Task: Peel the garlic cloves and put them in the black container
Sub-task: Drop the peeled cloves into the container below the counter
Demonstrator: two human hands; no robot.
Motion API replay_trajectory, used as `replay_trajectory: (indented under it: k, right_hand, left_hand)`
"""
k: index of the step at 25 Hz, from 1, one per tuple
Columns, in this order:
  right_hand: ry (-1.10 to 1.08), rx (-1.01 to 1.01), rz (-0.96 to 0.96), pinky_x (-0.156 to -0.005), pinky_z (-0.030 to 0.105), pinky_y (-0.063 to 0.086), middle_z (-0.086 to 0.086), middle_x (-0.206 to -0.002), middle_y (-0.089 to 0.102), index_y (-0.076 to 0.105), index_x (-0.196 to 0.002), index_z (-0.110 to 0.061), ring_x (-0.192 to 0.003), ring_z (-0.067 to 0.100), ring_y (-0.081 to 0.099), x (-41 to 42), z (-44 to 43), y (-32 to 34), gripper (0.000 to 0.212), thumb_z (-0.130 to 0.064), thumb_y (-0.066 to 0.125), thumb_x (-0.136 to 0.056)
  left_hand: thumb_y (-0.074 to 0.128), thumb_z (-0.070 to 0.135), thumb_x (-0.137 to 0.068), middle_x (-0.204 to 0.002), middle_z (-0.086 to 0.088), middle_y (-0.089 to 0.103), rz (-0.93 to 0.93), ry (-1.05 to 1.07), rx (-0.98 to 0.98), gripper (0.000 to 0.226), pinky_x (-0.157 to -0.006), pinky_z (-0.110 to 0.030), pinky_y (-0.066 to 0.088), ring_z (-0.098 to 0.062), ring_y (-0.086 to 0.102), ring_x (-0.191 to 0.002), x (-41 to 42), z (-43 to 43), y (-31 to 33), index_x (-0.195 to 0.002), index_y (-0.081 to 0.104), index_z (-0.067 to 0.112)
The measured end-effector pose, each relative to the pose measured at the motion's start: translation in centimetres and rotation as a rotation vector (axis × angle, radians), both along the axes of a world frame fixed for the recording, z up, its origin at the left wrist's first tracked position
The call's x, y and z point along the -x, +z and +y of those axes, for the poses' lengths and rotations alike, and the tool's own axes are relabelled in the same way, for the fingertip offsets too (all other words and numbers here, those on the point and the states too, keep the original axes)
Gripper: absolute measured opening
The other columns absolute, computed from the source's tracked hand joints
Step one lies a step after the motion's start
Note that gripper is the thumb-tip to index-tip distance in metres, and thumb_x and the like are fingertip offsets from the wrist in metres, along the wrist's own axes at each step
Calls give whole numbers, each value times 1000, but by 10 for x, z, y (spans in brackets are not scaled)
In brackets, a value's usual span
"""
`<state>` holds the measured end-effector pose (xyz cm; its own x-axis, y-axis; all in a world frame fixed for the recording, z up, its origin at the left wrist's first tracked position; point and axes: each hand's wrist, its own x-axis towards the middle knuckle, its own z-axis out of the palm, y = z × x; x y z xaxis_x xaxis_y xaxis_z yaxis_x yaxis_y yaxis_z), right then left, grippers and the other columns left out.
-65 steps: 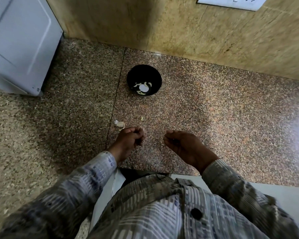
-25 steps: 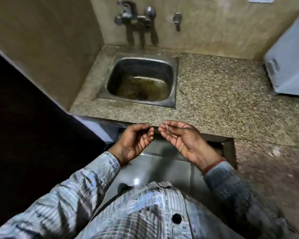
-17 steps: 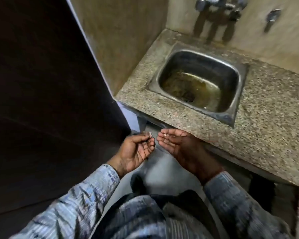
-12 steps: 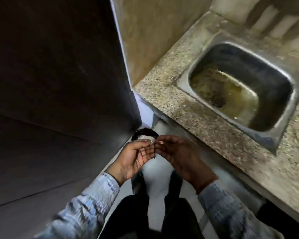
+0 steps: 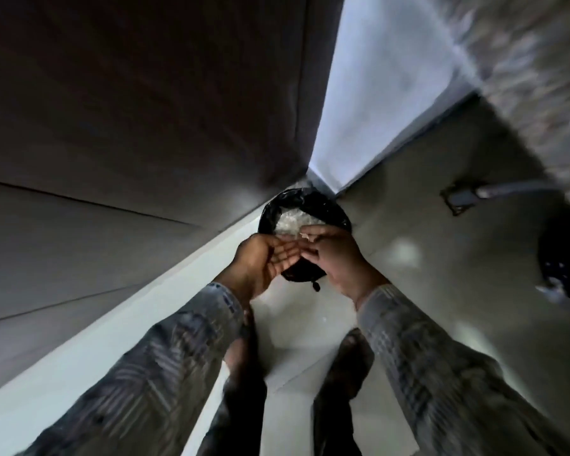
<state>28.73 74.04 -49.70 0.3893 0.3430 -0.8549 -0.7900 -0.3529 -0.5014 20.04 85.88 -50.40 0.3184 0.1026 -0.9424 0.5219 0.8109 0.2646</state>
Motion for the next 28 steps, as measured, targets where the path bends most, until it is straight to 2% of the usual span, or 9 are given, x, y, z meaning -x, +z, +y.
replay_trajectory:
  k: [3, 5, 8, 11, 13, 16, 21, 25, 28]
  right_hand:
    - [106, 122, -100, -96, 43, 52, 12, -148, 52, 40, -156, -19, -134, 36, 53, 0, -1, -85, 53, 1, 36, -107]
    - [268, 204, -443, -97, 47, 56, 7, -135, 67, 63, -135, -33, -123, 30, 65, 6, -8, -122, 45, -18, 58, -94]
    - [389, 335, -895, -82, 46, 62, -1, -86, 78, 77, -96, -22, -83, 16, 75, 19, -13, -138, 21, -38, 66, -88]
    - [707, 166, -1252, -108, 40, 49, 9, -124, 70, 68, -127, -12, -117, 24, 63, 33, -8, -137, 38, -25, 46, -99]
    - [998, 239, -1158, -119, 37, 36, 12, -149, 55, 54, -146, -11, -137, 28, 49, 26, -10, -150, 56, -25, 39, -94]
    - [762, 447, -1047, -113, 38, 43, 14, -143, 57, 52, -144, -10, -132, 30, 54, 11, -11, -151, 55, -21, 39, -92]
    - [996, 286, -1122, -119, 35, 36, 9, -149, 56, 53, -147, -15, -140, 26, 50, -5, -16, -145, 48, -19, 45, -100]
    - [789, 161, -1365, -120, 37, 37, 10, -151, 53, 51, -150, -9, -141, 25, 48, -1, -13, -139, 56, -15, 45, -94]
    - [488, 8, -999, -98, 46, 57, 2, -121, 73, 68, -133, -21, -111, 17, 69, 3, -1, -144, 42, -10, 51, -96]
  left_hand:
    - [32, 1, -95, -131, -25, 66, 0, 97, 56, 44, -94, -41, 55, -36, 66, -118, 6, 6, -67, -130, 58, -8]
    - [32, 4, -96, -134, -23, 65, -33, 124, 88, 47, -104, -45, 50, -37, 62, -126, 10, 8, -87, -134, 57, -7]
    - [36, 12, -100, -129, -19, 69, -88, 153, 133, 43, -108, -45, 49, -33, 65, -122, 9, 11, -109, -132, 61, -3]
    - [43, 29, -102, -101, -11, 71, -100, 119, 144, 36, -86, -37, 56, -26, 69, -89, -1, 8, -114, -108, 70, 6]
    - [41, 36, -104, -91, -8, 69, -73, 90, 156, 37, -78, -34, 54, -23, 65, -80, -8, 3, -114, -98, 68, 11]
    - [34, 35, -107, -115, -10, 75, -72, 126, 142, 44, -88, -39, 52, -24, 70, -101, -12, -1, -116, -118, 69, 9]
    - [36, 38, -106, -119, -11, 74, -94, 204, 146, 47, -101, -46, 50, -29, 67, -112, -18, 4, -115, -115, 71, 9]
    - [35, 37, -107, -102, -10, 77, -103, 294, 155, 47, -85, -42, 53, -26, 72, -93, -21, 8, -115, -106, 72, 8]
    - [37, 32, -106, -102, -12, 74, -99, 306, 146, 43, -85, -41, 56, -27, 71, -94, -23, 5, -114, -106, 71, 4]
